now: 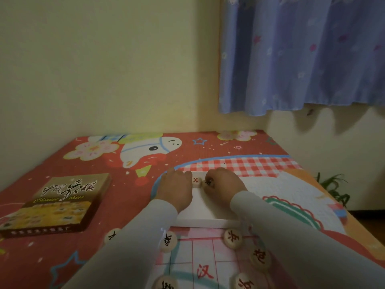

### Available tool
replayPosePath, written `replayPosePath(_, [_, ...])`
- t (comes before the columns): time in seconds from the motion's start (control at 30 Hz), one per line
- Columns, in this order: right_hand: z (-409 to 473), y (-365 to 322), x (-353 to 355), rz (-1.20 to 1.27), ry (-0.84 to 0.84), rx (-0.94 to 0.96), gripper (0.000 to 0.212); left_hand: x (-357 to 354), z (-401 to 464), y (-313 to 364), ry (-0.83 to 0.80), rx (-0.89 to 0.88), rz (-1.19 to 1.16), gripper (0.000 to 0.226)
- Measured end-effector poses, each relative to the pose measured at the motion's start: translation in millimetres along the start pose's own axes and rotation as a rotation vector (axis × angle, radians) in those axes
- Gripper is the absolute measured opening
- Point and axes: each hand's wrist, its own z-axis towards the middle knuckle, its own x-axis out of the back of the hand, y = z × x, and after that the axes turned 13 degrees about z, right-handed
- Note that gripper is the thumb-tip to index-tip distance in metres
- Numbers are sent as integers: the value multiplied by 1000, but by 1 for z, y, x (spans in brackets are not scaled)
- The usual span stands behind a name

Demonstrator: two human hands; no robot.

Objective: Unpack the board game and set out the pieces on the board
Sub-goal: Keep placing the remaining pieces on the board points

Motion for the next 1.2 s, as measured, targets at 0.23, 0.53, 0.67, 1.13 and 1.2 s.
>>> replayPosePath(0.23, [-9, 2, 17, 89, 26, 25, 20, 8, -4, -6, -51, -36, -97, 27])
replayPosePath(0.53, [-4, 7, 19, -91, 8, -42, 13, 7, 18, 8, 97, 127, -424, 27])
replayPosePath(0.67, [-1, 7, 17, -158, 26, -27, 13, -5, 23, 20, 79, 174, -498, 31])
replayPosePath(1.13, [-14, 10, 24, -95, -49, 16, 16, 10, -10, 15, 1, -35, -496, 10])
replayPosePath(1.2, [-20, 8, 24, -68, -39, 9, 17, 14, -18, 13, -1, -41, -530, 11])
